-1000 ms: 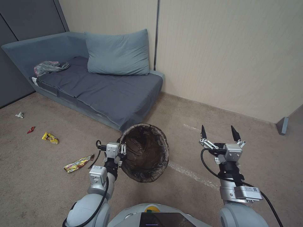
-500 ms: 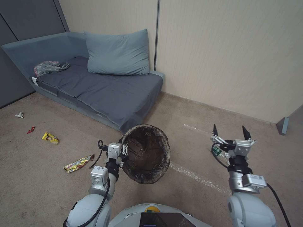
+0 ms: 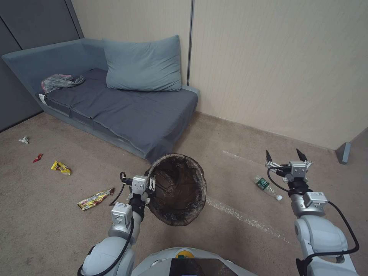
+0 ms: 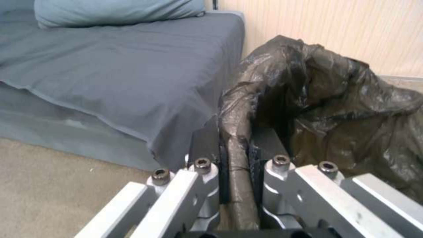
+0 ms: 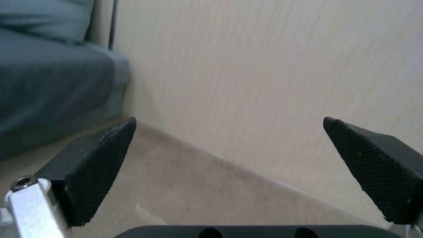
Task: Pick up the trash bin, then pick up the garbage from the floor and place it into the trash bin.
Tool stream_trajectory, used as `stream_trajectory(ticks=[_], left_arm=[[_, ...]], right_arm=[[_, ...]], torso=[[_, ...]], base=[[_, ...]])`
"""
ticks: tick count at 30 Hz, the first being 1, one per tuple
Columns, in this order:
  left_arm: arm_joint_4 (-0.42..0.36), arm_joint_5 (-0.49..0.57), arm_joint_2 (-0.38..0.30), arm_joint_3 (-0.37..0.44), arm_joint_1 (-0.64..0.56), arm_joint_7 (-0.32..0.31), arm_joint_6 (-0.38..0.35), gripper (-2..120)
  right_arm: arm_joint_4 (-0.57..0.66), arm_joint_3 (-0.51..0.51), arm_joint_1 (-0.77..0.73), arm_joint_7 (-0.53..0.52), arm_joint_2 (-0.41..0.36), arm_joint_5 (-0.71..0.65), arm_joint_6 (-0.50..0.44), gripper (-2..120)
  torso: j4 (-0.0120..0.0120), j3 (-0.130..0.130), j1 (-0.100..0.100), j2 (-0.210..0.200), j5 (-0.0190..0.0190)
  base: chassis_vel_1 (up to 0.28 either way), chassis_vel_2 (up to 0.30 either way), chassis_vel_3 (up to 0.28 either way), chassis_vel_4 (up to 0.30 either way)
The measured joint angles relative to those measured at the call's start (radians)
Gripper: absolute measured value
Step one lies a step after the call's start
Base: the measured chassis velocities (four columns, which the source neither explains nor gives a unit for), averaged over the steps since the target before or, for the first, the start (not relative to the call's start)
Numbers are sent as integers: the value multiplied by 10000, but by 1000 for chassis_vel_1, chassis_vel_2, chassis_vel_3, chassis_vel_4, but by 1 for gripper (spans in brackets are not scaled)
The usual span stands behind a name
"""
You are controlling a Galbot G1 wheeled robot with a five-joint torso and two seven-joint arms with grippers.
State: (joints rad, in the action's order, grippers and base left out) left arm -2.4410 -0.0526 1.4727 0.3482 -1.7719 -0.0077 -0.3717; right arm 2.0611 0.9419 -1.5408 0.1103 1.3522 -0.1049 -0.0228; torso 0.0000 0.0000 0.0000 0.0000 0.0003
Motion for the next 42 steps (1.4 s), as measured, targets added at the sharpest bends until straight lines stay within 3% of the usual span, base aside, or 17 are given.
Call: stream_trajectory(ticks=[6, 16, 21, 22, 24, 31, 42], left_arm=[[7, -14, -6, 8, -6, -3, 11, 7], [7, -17, -10, 16, -11, -11, 13, 7], [7, -43, 0, 25, -23, -17, 20, 7], [6, -57, 9, 18, -27, -19, 23, 7], [7, -91, 23, 31, -41, -24, 27, 7], [41, -217, 75, 12, -61, -30, 56, 7], [51, -352, 108, 6, -117, -33, 106, 7]], right_arm=[[-1212, 165, 357, 813, -645, -104, 285, 100], [-1831, 207, 562, 1353, -1145, -135, 510, 100], [-2979, 83, 969, 2423, -2005, 203, 399, 100], [-3427, 28, 1104, 2781, -2195, 442, 250, 100], [-4231, -142, 1326, 3234, -2431, 721, 17, 100], [-5999, -476, 2001, 4103, -2808, 1270, -433, 100], [-7856, -873, 2815, 4165, -2646, 1922, -1051, 100]], torso=[[-2, 0, 0, 0, 1], [1, 0, 0, 0, -2], [-9, -1, 0, 0, -3], [9, 0, 0, 0, -8], [-1, 0, 0, 0, 2], [0, 0, 0, 0, -2], [0, 0, 0, 0, -3]], base=[[0, 0, 0, 0], [0, 0, 0, 0], [0, 0, 0, 0], [0, 0, 0, 0], [0, 0, 0, 0], [0, 0, 0, 0], [0, 0, 0, 0]])
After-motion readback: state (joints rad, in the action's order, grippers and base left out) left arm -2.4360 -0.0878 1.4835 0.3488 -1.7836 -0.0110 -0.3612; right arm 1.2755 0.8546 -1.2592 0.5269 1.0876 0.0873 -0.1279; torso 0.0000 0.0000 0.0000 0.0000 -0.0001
